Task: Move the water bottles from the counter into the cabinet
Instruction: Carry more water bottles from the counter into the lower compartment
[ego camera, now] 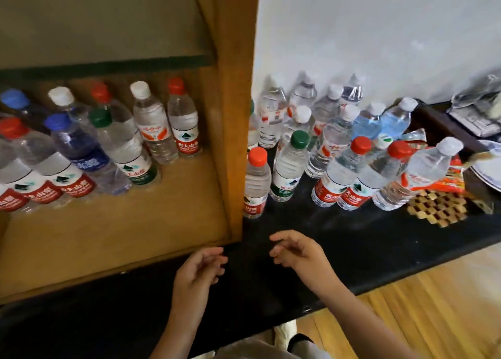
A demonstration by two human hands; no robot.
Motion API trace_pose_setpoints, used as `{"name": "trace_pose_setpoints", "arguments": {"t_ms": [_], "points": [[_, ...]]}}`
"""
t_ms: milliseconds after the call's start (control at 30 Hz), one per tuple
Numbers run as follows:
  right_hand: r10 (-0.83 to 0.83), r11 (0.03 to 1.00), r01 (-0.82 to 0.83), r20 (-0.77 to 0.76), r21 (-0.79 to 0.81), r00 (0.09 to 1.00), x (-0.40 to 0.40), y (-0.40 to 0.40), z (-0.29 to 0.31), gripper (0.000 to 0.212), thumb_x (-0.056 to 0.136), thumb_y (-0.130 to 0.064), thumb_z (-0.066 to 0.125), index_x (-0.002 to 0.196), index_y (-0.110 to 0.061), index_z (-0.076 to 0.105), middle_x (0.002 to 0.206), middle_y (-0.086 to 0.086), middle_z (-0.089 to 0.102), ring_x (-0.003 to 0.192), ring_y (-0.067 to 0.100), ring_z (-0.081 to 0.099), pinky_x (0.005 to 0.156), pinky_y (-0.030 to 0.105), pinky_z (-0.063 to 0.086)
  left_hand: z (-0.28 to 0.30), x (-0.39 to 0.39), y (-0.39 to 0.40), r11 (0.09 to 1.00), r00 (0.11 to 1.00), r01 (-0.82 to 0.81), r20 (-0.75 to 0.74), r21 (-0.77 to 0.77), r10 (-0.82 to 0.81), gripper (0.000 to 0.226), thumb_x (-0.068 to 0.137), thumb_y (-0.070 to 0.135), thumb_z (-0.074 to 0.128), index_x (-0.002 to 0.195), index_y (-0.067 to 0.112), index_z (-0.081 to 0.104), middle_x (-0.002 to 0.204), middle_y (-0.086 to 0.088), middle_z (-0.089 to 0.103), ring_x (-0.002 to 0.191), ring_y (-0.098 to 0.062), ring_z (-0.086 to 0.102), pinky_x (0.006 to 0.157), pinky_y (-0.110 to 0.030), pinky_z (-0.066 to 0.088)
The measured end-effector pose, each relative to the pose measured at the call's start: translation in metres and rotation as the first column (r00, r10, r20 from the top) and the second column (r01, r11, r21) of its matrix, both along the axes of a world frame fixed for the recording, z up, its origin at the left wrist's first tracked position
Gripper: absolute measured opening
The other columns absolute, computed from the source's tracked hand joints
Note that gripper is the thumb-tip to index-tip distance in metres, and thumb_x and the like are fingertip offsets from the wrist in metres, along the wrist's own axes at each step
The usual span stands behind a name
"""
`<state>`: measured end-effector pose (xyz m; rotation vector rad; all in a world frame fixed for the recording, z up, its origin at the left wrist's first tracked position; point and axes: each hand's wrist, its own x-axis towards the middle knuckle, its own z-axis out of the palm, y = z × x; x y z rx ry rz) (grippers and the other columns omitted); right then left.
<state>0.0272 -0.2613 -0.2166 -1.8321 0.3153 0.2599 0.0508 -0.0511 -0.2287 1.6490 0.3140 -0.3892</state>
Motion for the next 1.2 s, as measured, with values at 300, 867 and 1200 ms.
{"name": "trace_pose_setpoints", "arguments": {"t_ms": [300, 867, 1200], "points": [[-0.249, 0.968, 0.245, 0.064, 0.058, 0.966, -0.001, -0.079, -0.013, 0.033, 0.083, 0.001, 0.061, 0.099, -0.028, 0.057, 0.093, 0.001, 0.063, 0.082, 0.011, 0.061, 0.072, 0.023, 0.050, 0.002, 0.004, -0.112, 0.997, 0.997, 0.072, 0.034, 0.011, -0.072, 0.054, 0.086, 0.004, 0.059, 0.131, 0.031, 0.042, 0.127, 0.011, 0.051, 0.110, -0.002, 0.053, 0.095, -0.029, 0.043], [-0.127, 0.986, 0.150, 0.263, -0.069, 0.956, 0.122, -0.079, -0.027, 0.104, 0.066, -0.013, 0.079, 0.146, -0.020, 0.012, 0.148, 0.008, 0.025, 0.139, 0.020, 0.024, 0.111, 0.028, 0.020, 0.000, 0.078, -0.150, 0.972, 0.941, -0.187, 0.309, 0.143, 0.136, 0.075, 0.081, 0.002, 0.064, 0.144, 0.018, 0.027, 0.141, 0.000, 0.045, 0.129, -0.014, 0.041, 0.103, -0.020, 0.035], [-0.143, 0.976, 0.187, 0.318, -0.114, 0.937, 0.123, -0.072, -0.033, 0.072, 0.071, -0.021, 0.077, 0.132, -0.016, 0.040, 0.130, 0.007, 0.049, 0.125, 0.020, 0.044, 0.099, 0.036, 0.041, 0.001, 0.064, -0.165, 0.904, 0.930, -0.236, 0.354, 0.356, 0.104, 0.080, 0.077, 0.014, 0.072, 0.142, 0.012, 0.027, 0.142, -0.007, 0.038, 0.133, -0.019, 0.032, 0.111, -0.030, 0.024]]}}
